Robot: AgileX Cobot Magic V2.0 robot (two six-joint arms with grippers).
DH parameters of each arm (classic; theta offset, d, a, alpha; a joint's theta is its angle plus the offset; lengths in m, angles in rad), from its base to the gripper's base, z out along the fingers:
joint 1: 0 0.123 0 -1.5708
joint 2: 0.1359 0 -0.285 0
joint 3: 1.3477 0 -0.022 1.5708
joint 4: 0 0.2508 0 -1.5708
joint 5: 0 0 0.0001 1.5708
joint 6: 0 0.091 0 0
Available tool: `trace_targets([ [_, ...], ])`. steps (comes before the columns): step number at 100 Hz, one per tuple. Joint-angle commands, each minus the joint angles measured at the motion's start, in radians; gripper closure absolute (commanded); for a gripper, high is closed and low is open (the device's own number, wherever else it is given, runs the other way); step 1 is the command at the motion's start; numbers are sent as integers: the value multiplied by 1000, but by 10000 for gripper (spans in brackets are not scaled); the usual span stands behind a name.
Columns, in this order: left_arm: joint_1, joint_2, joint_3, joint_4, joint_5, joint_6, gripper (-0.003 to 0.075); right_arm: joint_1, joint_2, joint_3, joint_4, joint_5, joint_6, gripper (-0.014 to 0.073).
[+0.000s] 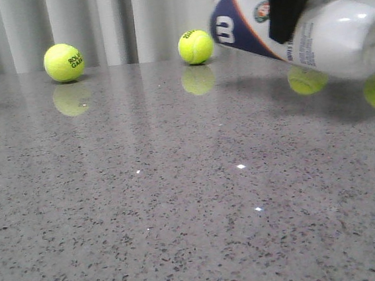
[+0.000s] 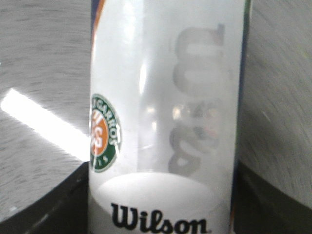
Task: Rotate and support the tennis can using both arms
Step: 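Grasp the can with the right gripper and carry it toward the center, then lower the can onto the table on its side and release, lift right gripper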
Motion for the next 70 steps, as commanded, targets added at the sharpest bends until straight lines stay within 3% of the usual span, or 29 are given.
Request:
trace_targets([
  [1,-9,-35,44,0,-72,-8,738,70,-11,-69,-14,-24,-165,389],
  [17,-9,-35,44,0,-72,-8,739,187,47,-103,-14,-72,-403,389],
  [34,-9,-35,44,0,-72,-8,739,242,98,-102,-14,-133,-587,389],
  [70,-9,-35,44,0,-72,-8,739,250,160,-101,-14,-158,-631,383],
])
